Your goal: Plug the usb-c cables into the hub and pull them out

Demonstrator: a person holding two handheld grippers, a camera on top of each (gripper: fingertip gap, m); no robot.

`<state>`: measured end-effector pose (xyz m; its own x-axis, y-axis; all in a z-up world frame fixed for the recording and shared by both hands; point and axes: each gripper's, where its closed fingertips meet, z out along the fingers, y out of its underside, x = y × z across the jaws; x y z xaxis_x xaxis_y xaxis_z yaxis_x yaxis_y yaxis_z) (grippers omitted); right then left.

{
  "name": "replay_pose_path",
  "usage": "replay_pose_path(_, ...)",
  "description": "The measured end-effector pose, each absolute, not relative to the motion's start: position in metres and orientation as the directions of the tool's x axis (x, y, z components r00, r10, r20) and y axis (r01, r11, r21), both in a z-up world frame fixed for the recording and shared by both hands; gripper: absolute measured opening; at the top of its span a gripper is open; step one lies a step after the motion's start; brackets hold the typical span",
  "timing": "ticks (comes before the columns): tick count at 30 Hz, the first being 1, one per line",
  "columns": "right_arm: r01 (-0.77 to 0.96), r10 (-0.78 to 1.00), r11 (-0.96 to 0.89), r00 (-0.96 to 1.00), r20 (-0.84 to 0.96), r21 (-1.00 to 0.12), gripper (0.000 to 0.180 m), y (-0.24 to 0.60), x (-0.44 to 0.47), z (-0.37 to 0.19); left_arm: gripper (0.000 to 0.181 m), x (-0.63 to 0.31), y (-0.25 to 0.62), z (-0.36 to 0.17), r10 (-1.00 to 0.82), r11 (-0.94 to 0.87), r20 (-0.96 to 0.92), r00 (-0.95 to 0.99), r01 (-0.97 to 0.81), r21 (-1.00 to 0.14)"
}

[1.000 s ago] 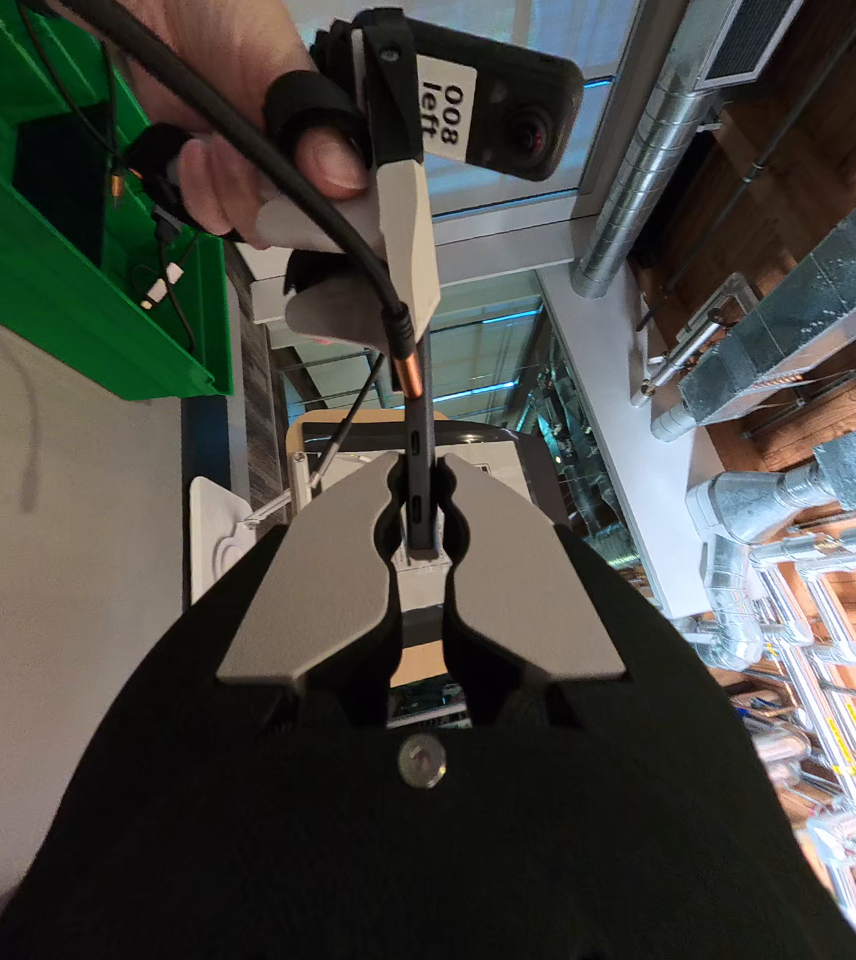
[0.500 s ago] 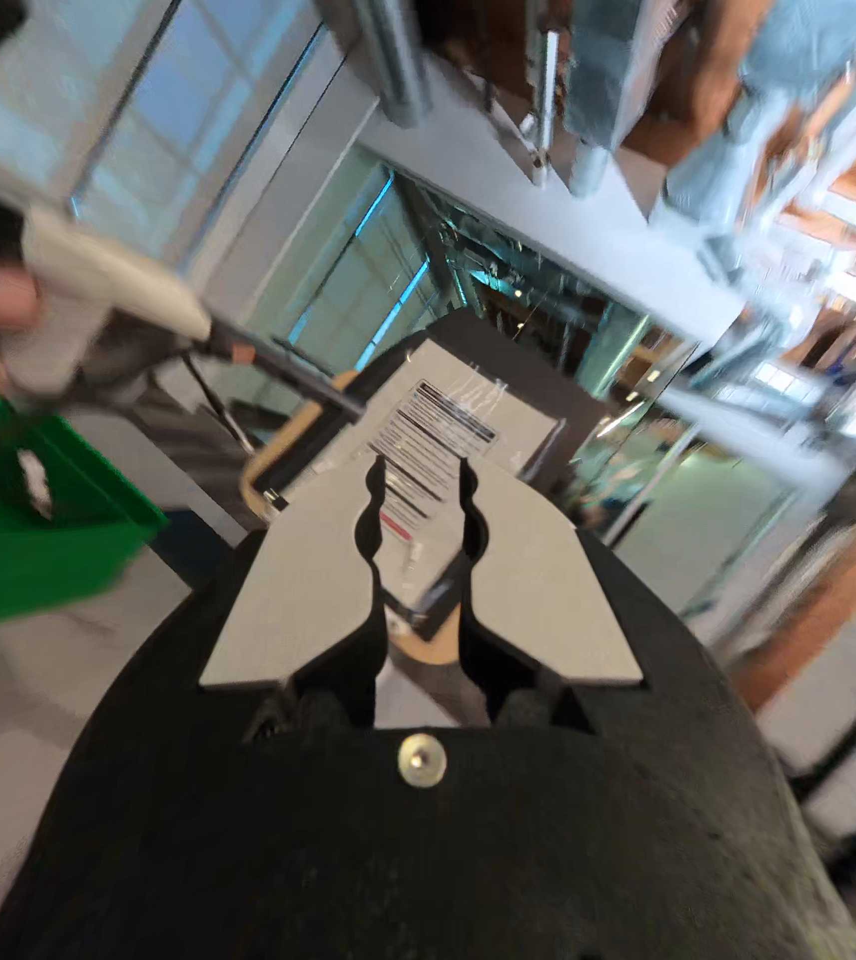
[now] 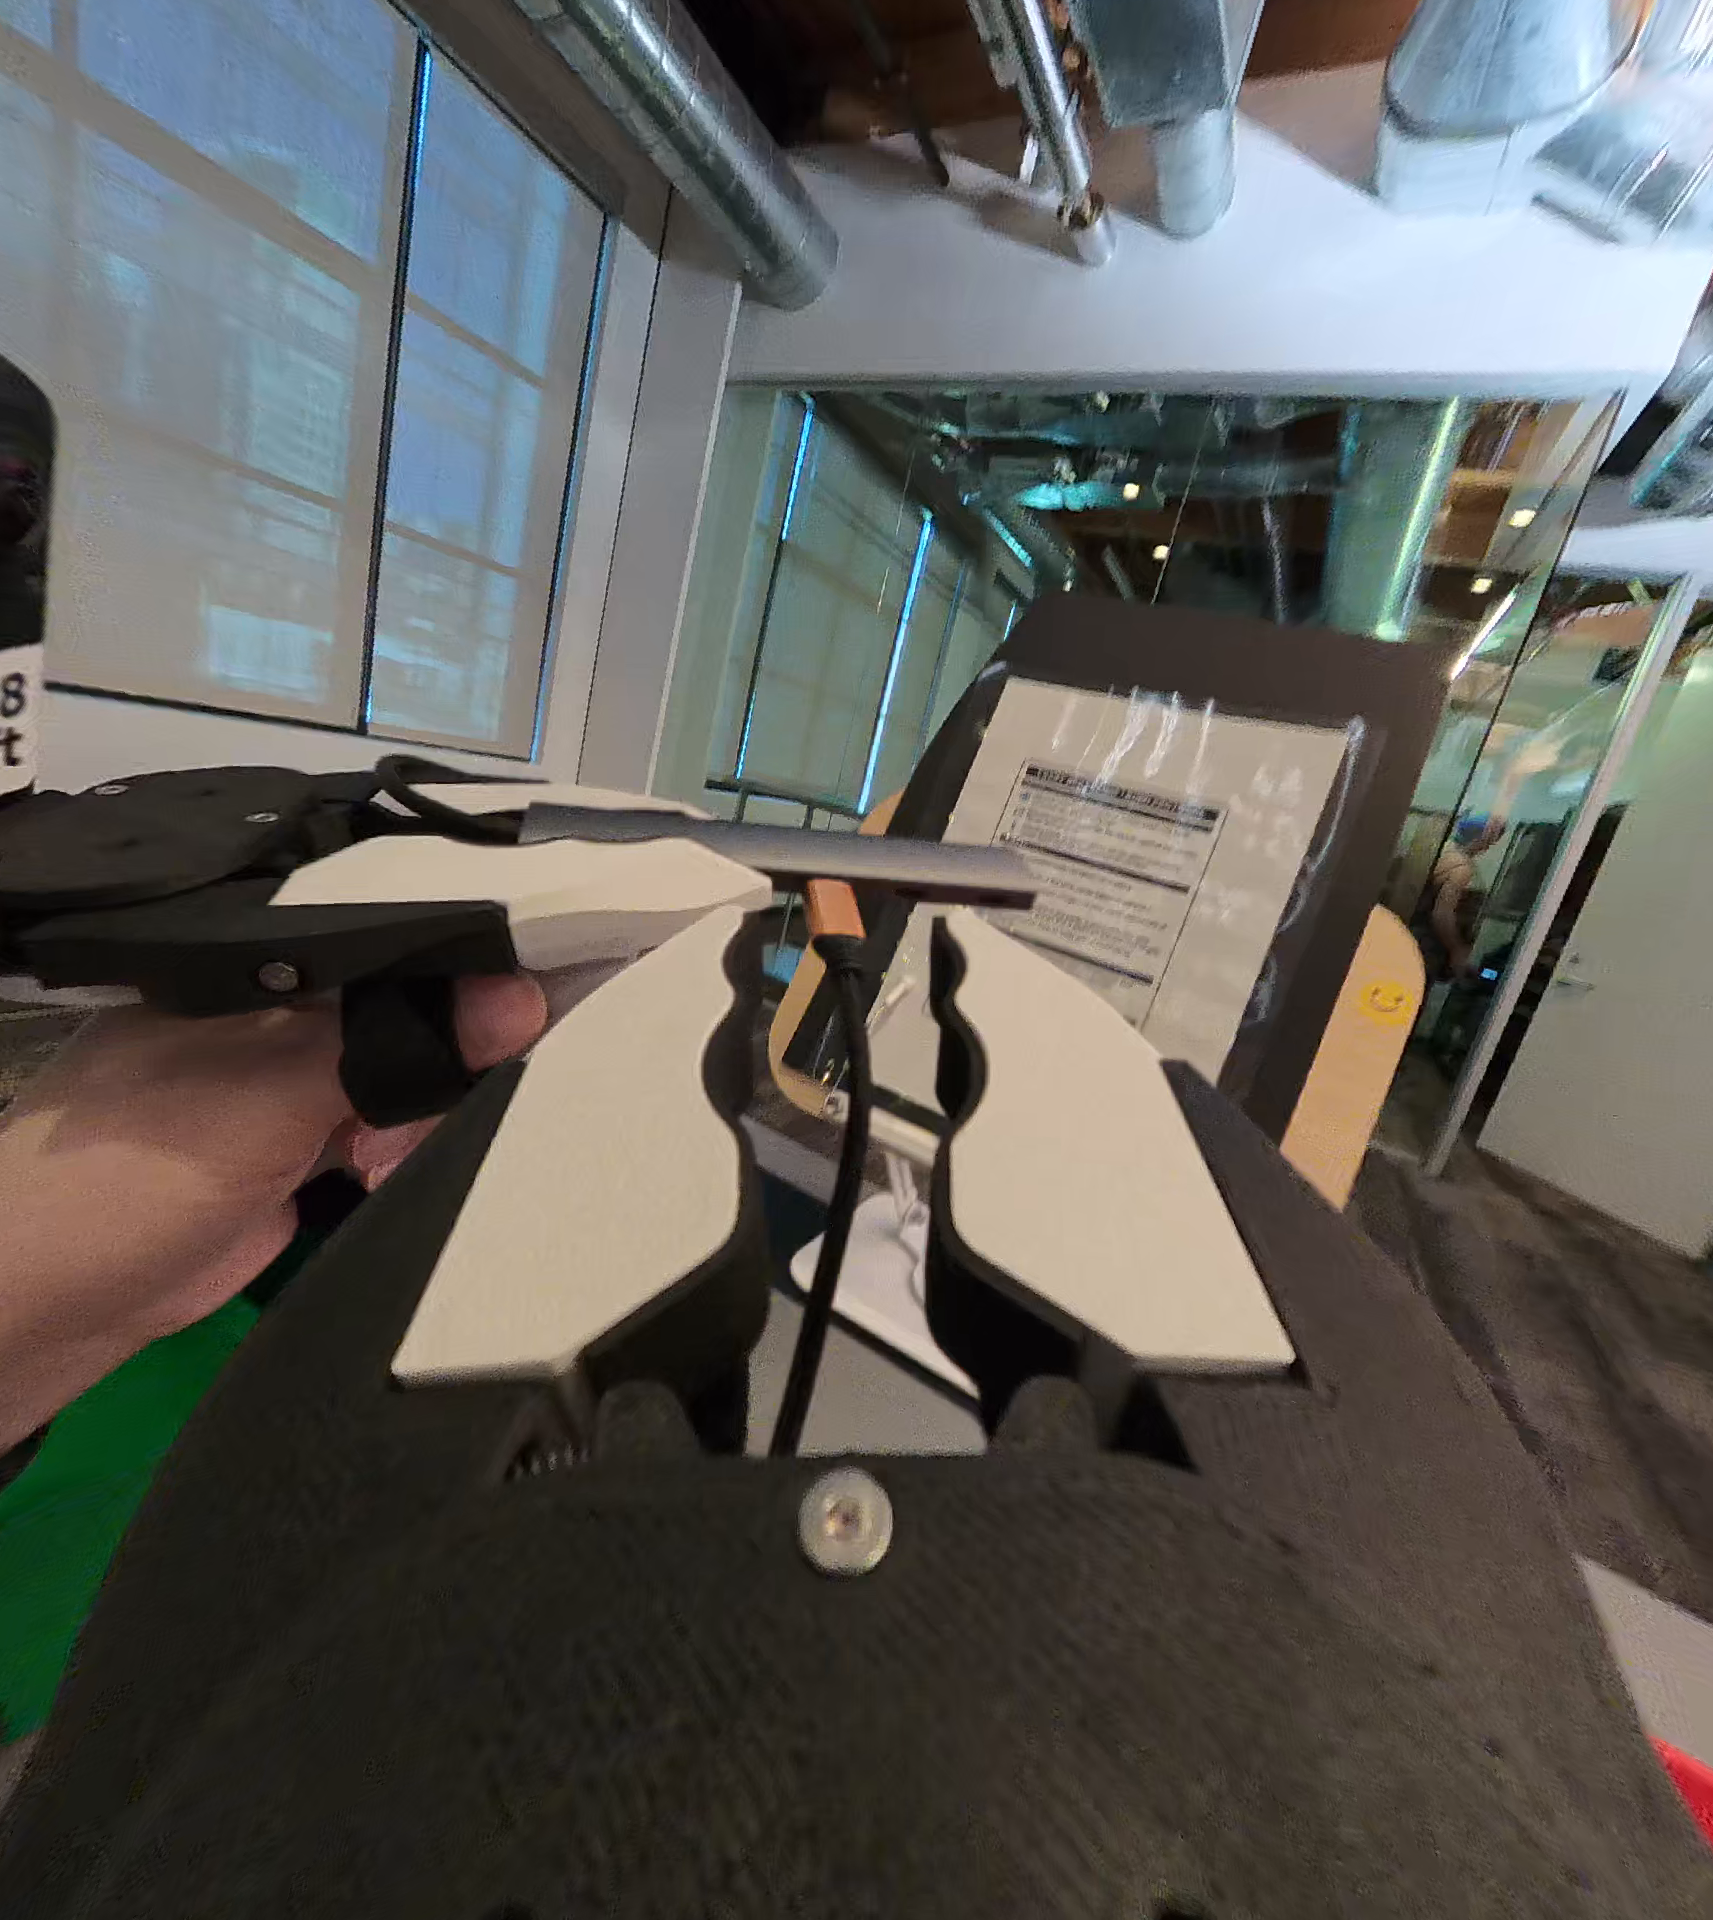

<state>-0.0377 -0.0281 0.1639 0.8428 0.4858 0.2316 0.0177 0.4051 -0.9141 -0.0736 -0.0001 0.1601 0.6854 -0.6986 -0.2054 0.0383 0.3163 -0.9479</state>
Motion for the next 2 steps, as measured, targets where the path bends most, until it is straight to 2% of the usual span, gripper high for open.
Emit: replay_pose_path(2, 0.018, 0.493, 0.365, 0.844, 0.21, -0.931, 0.031, -0.0196, -0.0373, 0.1563, 0.024, -0.0663, -0.003, 0.1579, -0.711, 0.314, -0.2, 0.674, 0.05, -0.948)
